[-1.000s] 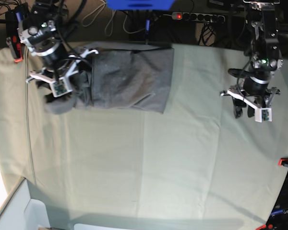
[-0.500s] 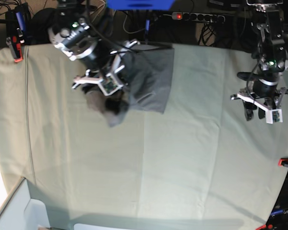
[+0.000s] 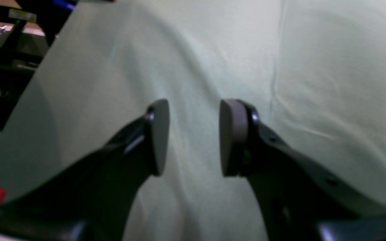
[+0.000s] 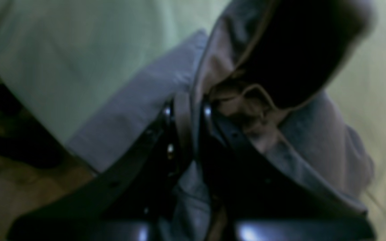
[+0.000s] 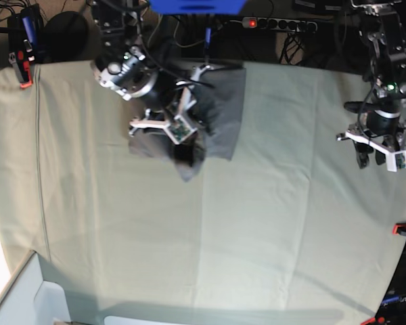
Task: Layout the t-shirt on the table in an organized manner, then fold the t-shirt properly
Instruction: 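Lift the grey t-shirt end with the right gripper and fold it over the bundle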
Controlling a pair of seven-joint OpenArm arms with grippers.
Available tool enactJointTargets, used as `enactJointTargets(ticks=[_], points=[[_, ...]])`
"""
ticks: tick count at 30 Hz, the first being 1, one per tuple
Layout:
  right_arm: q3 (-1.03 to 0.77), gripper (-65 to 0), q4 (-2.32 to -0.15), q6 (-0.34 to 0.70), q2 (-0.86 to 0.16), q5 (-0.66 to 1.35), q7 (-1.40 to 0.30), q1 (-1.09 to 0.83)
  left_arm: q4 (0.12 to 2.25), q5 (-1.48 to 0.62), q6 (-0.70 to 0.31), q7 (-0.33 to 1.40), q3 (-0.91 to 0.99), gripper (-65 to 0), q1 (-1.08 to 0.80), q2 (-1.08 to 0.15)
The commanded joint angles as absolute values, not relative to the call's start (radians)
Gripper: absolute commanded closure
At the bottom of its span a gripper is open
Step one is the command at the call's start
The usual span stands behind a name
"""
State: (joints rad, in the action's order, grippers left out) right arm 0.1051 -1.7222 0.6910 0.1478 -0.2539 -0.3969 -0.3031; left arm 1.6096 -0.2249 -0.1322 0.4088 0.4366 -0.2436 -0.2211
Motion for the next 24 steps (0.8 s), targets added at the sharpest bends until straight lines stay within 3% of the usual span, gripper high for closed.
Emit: enactJointTargets(ticks=[1,3,5,12,15,19,24], points=[[0.120,0.0,-1.725,0.698,0.157,-0.232,-0.372,-0.288,1.626,-0.228,-0.133,0.387,0.441,-24.2,-0.242,-0.236],[0.137,0.0,-1.716,0.698,0.157,-0.232,-0.372,-0.282,1.626,-0.228,-0.133,0.387,0.440,-24.2,-0.242,-0.236],[0.157,-4.2,-1.719,0.698,0.157,-0.232,-0.372,-0.286,1.626,-0.228,-0.133,0.387,0.440,-24.2,-0.242,-0.236],[0.176,-29.0,-1.733,0.698,0.157,-0.232,-0.372,-0.305,1.624,-0.228,-0.133,0.387,0.440,-24.2,-0.236,-0.236],[0.171,-35.0,-1.825,0.698,0.157,-0.232,-0.372,-0.346,1.624,-0.228,-0.133,0.387,0.440,-24.2,-0.236,-0.236],[0.104,-34.2,-1.977,0.698,0.151,-0.228,-0.372,-0.392,1.624,-0.228,-0.133,0.386,0.440,-24.2,-0.232,-0.236],[-0.054,-31.0,-1.994,0.698,0.151,-0.231,-0.372,-0.363,1.604,-0.228,-0.133,0.386,0.440,-24.2,-0.232,-0.236]])
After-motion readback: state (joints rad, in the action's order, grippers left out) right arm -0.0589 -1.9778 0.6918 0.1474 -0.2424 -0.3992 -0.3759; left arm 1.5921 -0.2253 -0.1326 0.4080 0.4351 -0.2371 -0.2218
